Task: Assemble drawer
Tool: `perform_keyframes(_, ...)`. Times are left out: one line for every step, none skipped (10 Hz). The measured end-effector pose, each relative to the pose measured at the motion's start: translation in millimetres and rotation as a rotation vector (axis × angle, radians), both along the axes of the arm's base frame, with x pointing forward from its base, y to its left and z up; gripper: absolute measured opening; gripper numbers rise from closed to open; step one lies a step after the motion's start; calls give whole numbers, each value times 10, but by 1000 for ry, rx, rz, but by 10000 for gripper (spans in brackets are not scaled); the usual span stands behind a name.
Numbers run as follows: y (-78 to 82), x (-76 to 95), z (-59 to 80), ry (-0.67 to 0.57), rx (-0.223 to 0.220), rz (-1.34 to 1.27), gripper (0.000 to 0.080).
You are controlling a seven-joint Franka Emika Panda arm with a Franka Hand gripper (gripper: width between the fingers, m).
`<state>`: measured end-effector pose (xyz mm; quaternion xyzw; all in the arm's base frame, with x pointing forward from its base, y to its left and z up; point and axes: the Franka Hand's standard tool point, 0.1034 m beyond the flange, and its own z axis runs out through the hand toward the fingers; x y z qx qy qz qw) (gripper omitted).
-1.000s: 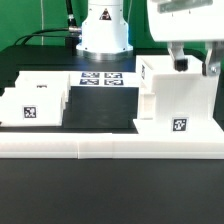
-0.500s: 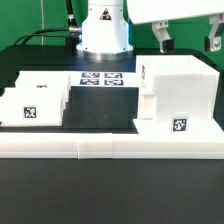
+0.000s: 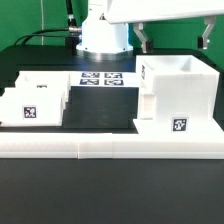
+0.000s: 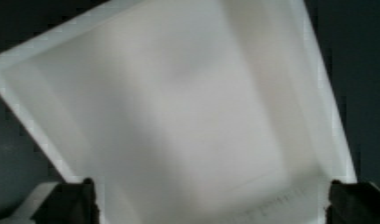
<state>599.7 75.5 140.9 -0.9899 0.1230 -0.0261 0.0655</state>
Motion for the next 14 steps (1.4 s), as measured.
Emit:
perform_keyframes(3,-2,-9,-7,-5,70,649)
perform_keyframes(1,-2,-9,-16,-10,142,649)
perform_keyframes(-1,-2,-10,-20,-12,176,649)
perform_keyframes(-27,-5,-8,-23,-14,197,649)
perform_keyframes(-231,-103,-14,-21,-25,243,649)
perform_keyframes(-446,-224,-29,-12,-32,217,649)
perform_keyframes(-585,-305,-58,-11,-40,216,649)
perform_keyframes(-726,-366,-92,-11,-47,229,649)
perform_keyframes(-898,-410,-131,-12,-55,281,649)
perform_keyframes(-1045,-425,-168,-11,-58,330,649)
perform_keyframes(-1056,-408,-183,-11,-58,337,649)
perform_keyframes(-1042,-411,-183,-10,-58,337,649)
perform_keyframes(-1046,-413,-188,-9,-58,336,649)
perform_keyframes(-1047,-415,-190,-9,-58,336,649)
